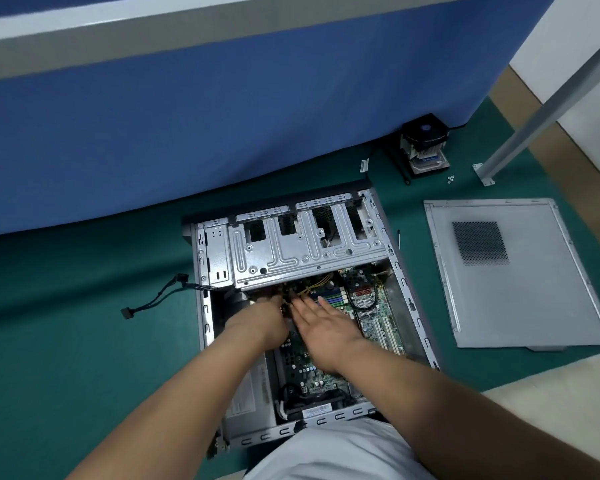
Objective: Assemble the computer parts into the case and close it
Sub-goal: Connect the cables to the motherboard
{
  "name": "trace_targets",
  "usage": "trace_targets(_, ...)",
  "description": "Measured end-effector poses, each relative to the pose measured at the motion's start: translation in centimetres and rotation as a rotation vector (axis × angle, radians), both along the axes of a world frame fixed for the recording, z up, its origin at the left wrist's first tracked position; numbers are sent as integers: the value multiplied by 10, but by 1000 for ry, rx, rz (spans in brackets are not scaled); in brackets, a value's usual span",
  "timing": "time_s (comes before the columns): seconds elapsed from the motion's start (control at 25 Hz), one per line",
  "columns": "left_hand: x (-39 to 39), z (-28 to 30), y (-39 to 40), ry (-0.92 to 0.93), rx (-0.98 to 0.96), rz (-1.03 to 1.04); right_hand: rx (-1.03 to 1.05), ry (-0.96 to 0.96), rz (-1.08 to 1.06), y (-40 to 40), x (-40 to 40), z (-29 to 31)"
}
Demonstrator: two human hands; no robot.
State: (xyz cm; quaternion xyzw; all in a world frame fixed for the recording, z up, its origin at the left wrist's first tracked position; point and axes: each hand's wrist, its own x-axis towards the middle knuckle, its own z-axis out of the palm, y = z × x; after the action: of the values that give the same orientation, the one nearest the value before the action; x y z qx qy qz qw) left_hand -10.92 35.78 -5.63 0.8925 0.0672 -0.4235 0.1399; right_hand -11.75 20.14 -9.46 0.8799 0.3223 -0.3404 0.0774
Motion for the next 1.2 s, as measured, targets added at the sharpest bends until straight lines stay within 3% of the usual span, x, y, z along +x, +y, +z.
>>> trace_targets(0.28, -8, 9, -3, 46, 246, -204, -108, -13, -2, 7, 6, -12)
trace_targets(0.52, 3, 7, -4, 205, 195, -190, -13, 40, -37, -1, 5, -12)
trace_targets(0.72, 0, 0, -6, 200, 82, -61, 17, 40, -52, -1, 4, -10)
trace_targets(1.0, 13, 2, -5, 359, 172, -131, 89, 53, -103, -1, 1, -6)
trace_targets(1.2, 16, 8, -10, 380, 247, -134, 21, -30, 32, -4, 0, -8)
